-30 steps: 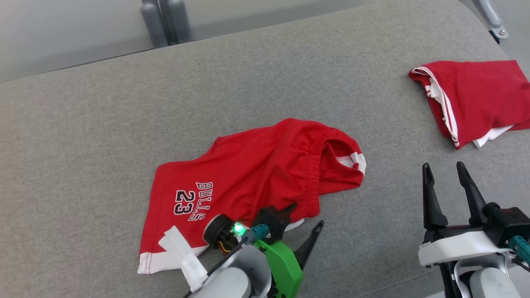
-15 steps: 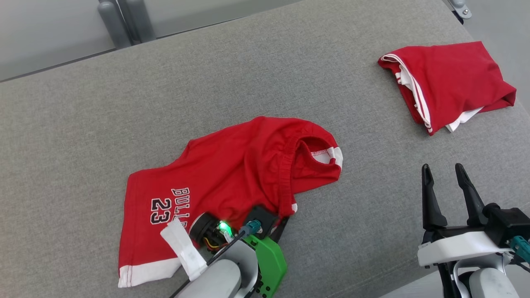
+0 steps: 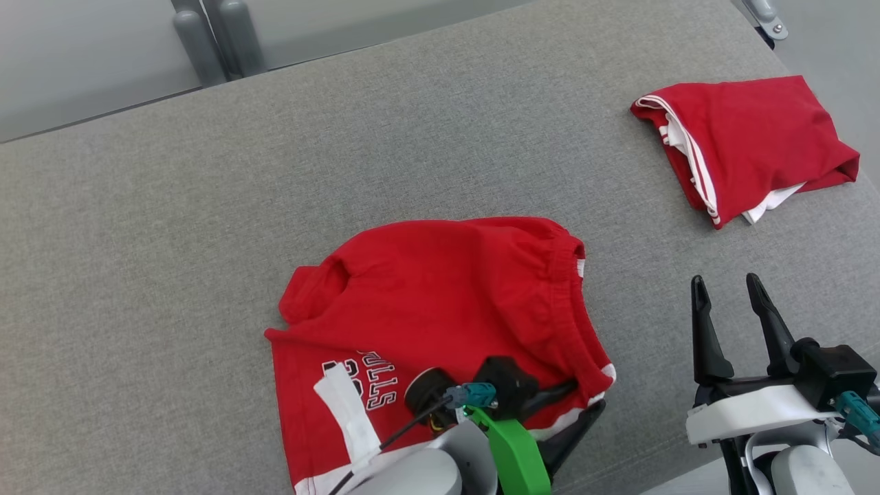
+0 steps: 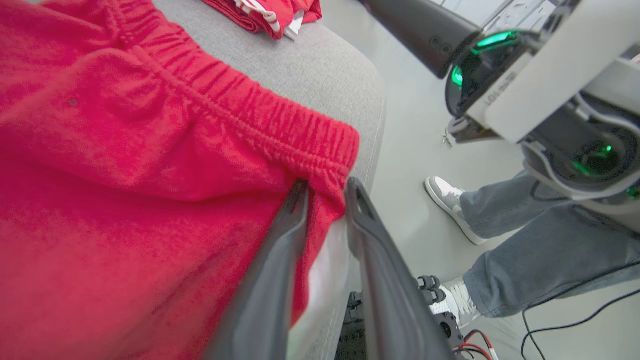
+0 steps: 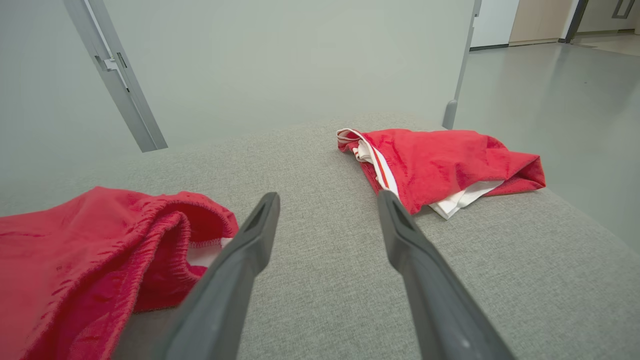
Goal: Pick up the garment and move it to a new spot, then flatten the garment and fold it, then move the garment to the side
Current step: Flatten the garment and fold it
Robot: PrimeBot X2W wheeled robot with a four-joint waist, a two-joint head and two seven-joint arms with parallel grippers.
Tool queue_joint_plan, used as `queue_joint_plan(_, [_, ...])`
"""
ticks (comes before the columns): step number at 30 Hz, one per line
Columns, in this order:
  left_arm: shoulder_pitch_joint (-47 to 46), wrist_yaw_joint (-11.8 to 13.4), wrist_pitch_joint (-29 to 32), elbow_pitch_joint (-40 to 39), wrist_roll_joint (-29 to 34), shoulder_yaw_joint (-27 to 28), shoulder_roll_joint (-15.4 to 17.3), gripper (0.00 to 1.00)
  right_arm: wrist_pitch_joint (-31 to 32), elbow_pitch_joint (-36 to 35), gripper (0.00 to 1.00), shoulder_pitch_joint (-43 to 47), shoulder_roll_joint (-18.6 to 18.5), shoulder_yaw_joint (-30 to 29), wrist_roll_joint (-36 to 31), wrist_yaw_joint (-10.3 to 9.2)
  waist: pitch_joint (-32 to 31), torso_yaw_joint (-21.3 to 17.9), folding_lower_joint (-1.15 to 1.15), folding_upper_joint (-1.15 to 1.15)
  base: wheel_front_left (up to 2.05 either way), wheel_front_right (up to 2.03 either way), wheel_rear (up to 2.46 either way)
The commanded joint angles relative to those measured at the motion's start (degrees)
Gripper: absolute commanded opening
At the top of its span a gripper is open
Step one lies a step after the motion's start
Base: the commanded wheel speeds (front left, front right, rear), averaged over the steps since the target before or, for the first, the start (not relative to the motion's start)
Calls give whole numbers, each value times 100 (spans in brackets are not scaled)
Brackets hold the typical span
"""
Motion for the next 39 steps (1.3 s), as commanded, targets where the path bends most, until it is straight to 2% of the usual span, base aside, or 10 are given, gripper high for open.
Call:
queue_joint_plan(1, [-99,-26,-80,173,-94,-24,37,100,0,21,100,-68,-3,20,-36,0,19,-32,0,0,0,0,0])
queue_joint_plan(5, [-163,25,-241,654,-215,-118,27,100,0,51,100,-42,-5,43,-23,0,21,-76,0,0,0,0,0])
queue_joint_plan(9, [-95,126,-744,603,-444,211,52,100,0,10,100,46,-5,-37,-129,0,-47,-39,0,0,0,0,0])
queue_joint_plan(13, [144,573,-1320,180,-374,844,479,100,0,-156,100,141,-54,-156,-310,0,-220,139,0,0,0,0,0])
queue_joint_plan(18, [927,1503,-1439,-1080,201,2164,1073,100,0,-478,100,256,-249,-207,-510,0,-520,464,0,0,0,0,0])
queue_joint_plan(21, [1684,1800,-1437,-1729,724,3050,1236,100,0,-636,100,318,-339,-188,-535,0,-704,683,0,0,0,0,0])
queue_joint_plan(24, [2426,1918,-1438,-2130,1176,3889,1053,100,0,-713,100,416,-418,-154,-533,0,-902,932,0,0,0,0,0])
queue_joint_plan(27, [3003,1737,-1438,-2228,1514,4559,892,100,0,-679,100,525,-446,-40,-524,0,-1049,1176,0,0,0,0,0])
queue_joint_plan(34, [3788,656,-1439,-1770,2156,5760,518,100,0,-398,100,740,-406,341,-449,0,-1263,1636,0,0,0,0,0])
queue_joint_plan(39, [3817,226,-1440,-1597,2460,6390,245,100,0,-215,100,863,-289,343,-440,0,-1289,1756,0,0,0,0,0])
